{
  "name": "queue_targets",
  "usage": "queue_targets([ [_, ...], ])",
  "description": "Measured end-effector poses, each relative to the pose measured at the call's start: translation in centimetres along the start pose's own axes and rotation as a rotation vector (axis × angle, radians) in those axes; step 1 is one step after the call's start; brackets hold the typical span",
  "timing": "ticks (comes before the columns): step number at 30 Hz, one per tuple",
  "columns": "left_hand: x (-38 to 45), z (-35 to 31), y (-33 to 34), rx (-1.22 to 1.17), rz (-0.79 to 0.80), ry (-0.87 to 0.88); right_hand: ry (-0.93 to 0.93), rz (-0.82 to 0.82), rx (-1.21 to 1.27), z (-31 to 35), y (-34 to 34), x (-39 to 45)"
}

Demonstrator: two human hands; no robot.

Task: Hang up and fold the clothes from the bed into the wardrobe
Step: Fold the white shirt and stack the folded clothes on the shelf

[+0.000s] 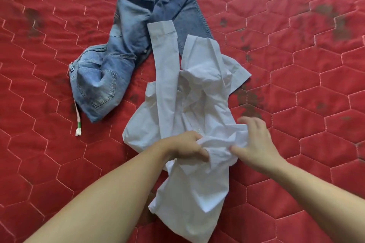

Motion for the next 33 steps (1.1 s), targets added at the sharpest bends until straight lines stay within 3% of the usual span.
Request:
queue_targets([
  [3,-0.6,-0.5,1.6,0.094,0.225,-0.072,-0.2,0.414,-0.486,-0.1,2.2,-0.3],
  [6,-0.9,0.7,1.7,0.332,0.239,-0.194,-0.42,0.539,-0.67,0.8,3.6,-1.4],
  [9,-0.7,2.9,1.2,0.307,0.211,-0.244,-0.398,0.458,-0.46,1.4,3.6,-1.7],
  [12,-0.7,3.5,0.2,-0.306,0.041,-0.178,-0.302,0.393,-0.052,2.6,3.0,-2.2],
  [14,0.0,3.7,-0.8,-0.537,-0.136,-0.14,-0.354,0.366,0.076,4.6,2.8,-3.4],
  [16,0.3,3.2,-0.4,-0.523,-0.112,-0.146,-0.489,0.337,0.109,7.2,2.5,-5.2],
  [18,0.0,2.1,0.6,-0.423,0.043,-0.16,-0.555,0.323,0.139,9.0,2.4,-6.8],
  [21,-1.3,0.9,0.8,-0.286,0.102,-0.187,-0.366,0.203,0.37,8.4,1.1,-6.3],
  [23,-2.1,0.2,0.7,-0.334,0.12,-0.194,-0.086,0.097,0.647,6.9,-0.5,-4.8],
  [26,-4.4,-2.7,1.0,-0.295,0.21,-0.127,0.33,0.065,1.083,5.1,-2.4,-3.6],
  [30,-9.0,-9.6,1.1,-0.156,0.177,0.023,0.445,0.036,1.061,5.9,-6.8,-3.8],
  [33,-13.4,-14.7,1.8,-0.048,0.168,0.119,0.462,0.337,0.917,8.2,-10.1,-5.5],
])
Point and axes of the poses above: each hand's wrist, its own x-axis towards the middle knuckle, its own y-axis out of the palm, z = x × y, the point moved 5 cm from there along x, towards the middle knuckle, and after that the axes turned 2 degrees about y, right-handed, at the moved point
